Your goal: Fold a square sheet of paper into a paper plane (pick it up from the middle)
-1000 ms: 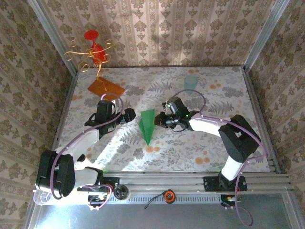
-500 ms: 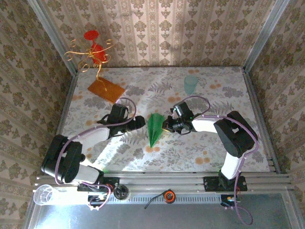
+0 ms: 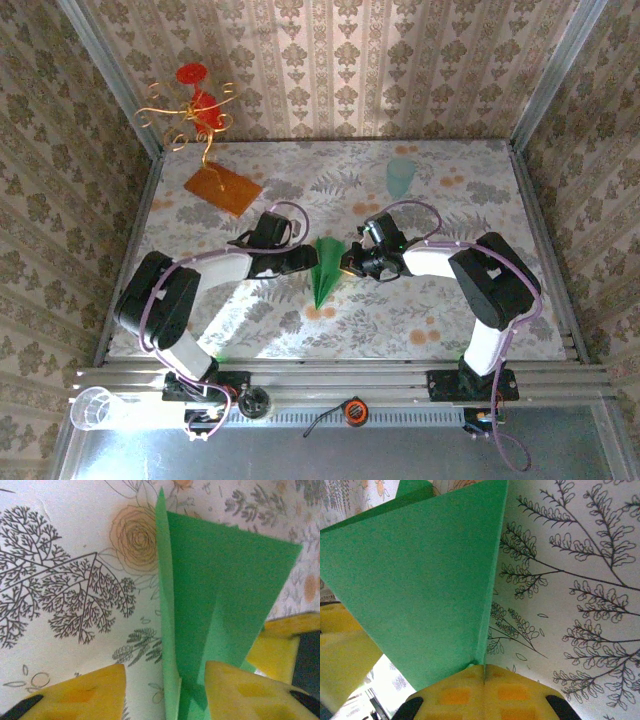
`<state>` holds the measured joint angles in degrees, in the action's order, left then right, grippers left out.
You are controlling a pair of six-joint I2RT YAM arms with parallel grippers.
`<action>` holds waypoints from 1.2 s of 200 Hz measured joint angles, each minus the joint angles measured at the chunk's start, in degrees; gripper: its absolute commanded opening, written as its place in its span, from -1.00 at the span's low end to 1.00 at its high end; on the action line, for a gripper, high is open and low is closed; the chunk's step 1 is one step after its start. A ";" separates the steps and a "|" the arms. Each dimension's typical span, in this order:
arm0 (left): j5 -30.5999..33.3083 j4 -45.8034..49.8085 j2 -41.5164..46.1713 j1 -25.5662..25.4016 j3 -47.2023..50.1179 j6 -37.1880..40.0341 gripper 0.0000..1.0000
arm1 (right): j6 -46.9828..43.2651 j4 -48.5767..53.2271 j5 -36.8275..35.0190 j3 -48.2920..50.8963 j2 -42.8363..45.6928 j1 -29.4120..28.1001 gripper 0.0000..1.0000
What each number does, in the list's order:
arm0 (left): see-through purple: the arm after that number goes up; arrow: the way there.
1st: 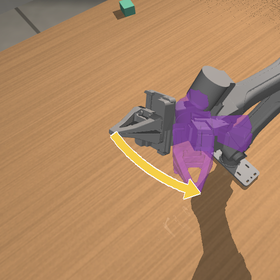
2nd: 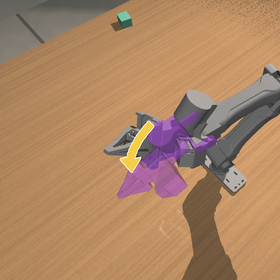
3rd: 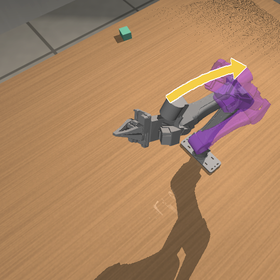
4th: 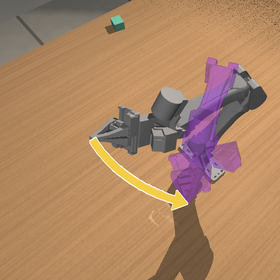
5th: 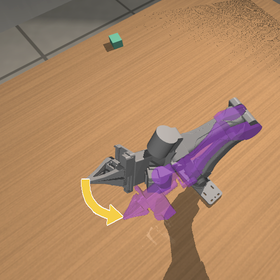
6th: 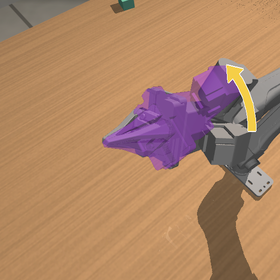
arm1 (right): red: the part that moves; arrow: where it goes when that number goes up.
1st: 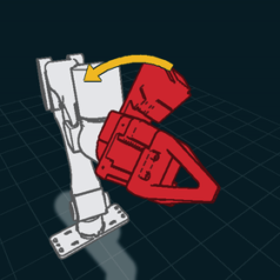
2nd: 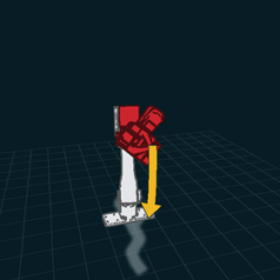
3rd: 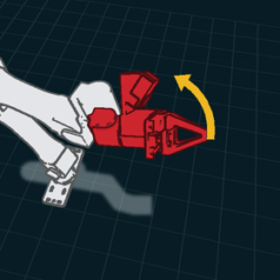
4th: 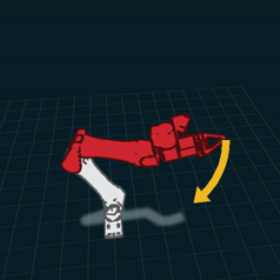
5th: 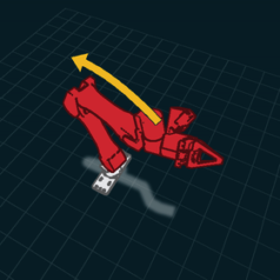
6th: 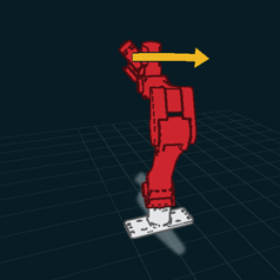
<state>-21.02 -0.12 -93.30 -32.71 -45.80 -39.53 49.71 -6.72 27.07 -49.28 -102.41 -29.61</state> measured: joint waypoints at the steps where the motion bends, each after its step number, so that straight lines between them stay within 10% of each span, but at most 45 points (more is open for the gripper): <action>1: 0.00 0.02 -0.11 0.00 -0.09 0.09 -0.30 | -0.02 0.00 0.00 0.00 0.00 0.00 -0.86; 36: 0.20 0.26 -1.27 0.00 -0.63 0.33 -0.76 | 0.15 0.00 0.00 0.00 0.00 0.11 -0.90; 123: 4.13 0.31 2.73 0.00 -0.35 -1.09 -0.90 | 0.33 -0.39 -1.33 0.81 0.68 1.09 -0.87; 240: 4.39 -2.97 1.09 0.00 2.29 -5.55 -0.94 | -3.10 14.10 -11.13 -4.37 5.75 -1.44 -0.11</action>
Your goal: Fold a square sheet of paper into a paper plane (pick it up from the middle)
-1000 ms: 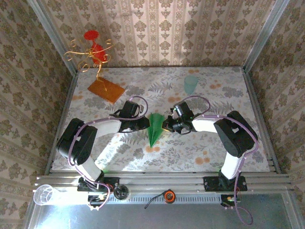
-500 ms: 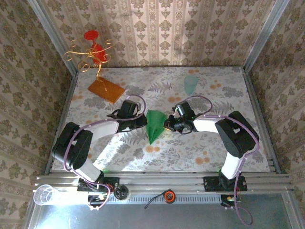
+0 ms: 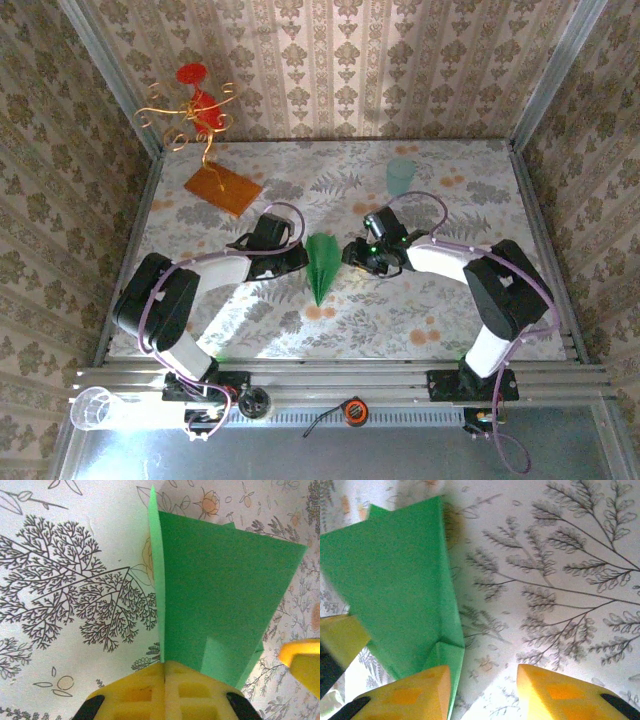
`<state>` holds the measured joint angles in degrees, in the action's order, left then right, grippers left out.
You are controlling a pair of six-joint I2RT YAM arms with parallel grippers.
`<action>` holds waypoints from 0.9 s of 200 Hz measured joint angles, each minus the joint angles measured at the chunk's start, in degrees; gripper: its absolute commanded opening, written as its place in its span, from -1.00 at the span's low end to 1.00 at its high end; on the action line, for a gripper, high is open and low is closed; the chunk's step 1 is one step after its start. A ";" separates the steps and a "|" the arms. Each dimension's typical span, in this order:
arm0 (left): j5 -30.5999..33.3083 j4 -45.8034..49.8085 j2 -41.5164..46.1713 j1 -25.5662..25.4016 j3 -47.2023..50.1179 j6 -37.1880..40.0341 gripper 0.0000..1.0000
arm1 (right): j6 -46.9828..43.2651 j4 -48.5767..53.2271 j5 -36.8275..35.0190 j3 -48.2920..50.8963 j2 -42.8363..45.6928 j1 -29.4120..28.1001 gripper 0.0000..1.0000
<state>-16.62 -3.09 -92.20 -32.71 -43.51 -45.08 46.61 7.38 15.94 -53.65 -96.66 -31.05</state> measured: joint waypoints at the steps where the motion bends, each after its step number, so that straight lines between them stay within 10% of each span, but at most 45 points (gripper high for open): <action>1: 0.00 -0.02 0.00 0.00 0.02 0.00 -0.94 | -0.04 0.17 -0.13 -0.09 0.07 -0.11 -0.11; 94: -0.09 -1.75 0.00 0.07 1.18 -1.88 -0.96 | -3.50 9.81 -11.30 -9.27 -1.92 -14.36 0.11; 180: -0.76 -3.39 0.00 0.17 1.55 -2.14 -0.97 | -4.44 12.26 -11.34 -13.29 -9.16 -15.50 0.01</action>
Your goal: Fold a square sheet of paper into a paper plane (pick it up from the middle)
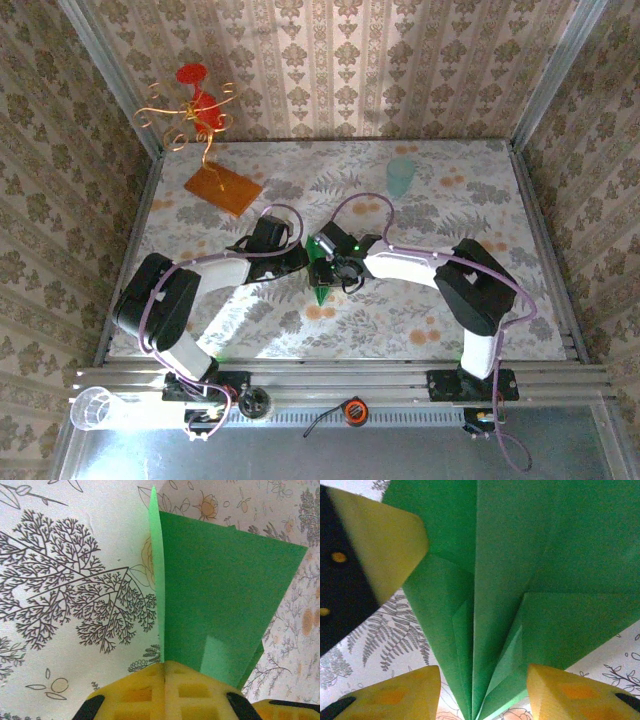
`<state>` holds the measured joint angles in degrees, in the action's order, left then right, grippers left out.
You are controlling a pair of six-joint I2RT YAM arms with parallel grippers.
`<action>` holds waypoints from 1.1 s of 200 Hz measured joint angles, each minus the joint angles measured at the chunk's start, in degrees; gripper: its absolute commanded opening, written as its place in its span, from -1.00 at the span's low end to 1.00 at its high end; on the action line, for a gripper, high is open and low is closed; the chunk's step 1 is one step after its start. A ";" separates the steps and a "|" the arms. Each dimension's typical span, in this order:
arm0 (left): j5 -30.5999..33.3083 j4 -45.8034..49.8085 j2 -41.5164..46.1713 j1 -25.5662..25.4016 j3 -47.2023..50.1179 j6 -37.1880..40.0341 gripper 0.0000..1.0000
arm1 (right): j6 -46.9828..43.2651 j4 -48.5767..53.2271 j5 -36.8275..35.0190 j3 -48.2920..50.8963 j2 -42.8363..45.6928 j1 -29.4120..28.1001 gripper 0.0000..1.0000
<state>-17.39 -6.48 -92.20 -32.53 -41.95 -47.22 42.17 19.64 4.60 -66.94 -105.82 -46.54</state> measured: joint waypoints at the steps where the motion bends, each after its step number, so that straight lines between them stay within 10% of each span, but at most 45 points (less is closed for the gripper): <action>1: -0.02 -0.02 0.00 0.00 0.00 0.00 -0.97 | 0.00 0.02 0.02 0.00 -0.02 0.00 0.01; 220: -2.12 -0.90 0.00 0.81 1.20 -0.83 -0.86 | 0.04 5.57 -1.36 -5.95 -5.11 0.00 -0.24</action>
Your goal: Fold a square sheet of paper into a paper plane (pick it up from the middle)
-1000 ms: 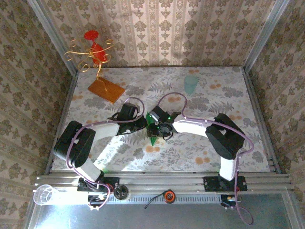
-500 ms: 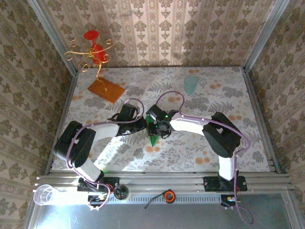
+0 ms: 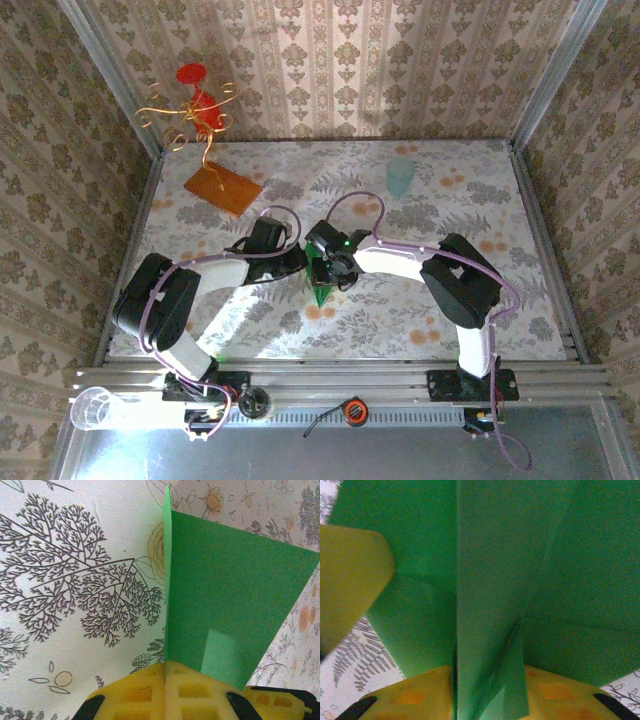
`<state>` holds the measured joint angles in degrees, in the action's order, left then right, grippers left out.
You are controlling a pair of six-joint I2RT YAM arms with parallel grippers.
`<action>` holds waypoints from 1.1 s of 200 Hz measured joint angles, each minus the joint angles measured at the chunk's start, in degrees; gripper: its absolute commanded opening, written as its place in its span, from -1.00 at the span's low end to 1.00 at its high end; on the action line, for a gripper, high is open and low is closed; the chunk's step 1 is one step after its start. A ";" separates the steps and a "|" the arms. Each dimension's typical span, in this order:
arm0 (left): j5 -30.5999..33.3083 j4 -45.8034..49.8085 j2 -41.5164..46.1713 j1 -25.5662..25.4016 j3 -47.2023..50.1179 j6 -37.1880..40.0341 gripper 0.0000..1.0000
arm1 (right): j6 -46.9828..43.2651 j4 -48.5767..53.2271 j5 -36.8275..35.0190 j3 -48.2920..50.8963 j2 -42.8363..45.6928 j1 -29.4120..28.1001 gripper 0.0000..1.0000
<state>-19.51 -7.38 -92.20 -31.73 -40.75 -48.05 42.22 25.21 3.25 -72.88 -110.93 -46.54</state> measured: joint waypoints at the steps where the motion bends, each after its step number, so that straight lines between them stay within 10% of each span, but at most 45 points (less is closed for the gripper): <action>1: -0.04 0.00 0.00 0.00 0.00 0.00 -0.86 | 0.00 0.02 0.00 -0.07 -0.04 0.00 -0.24; 220: 5.70 7.93 9.94 7.50 3.04 4.22 0.66 | 0.11 9.81 -5.81 -5.31 -3.10 0.00 -0.48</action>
<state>-13.80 0.56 -82.26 -24.23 -37.71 -43.83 42.33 35.03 -2.57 -78.19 -114.04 -46.54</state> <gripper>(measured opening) 0.801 0.261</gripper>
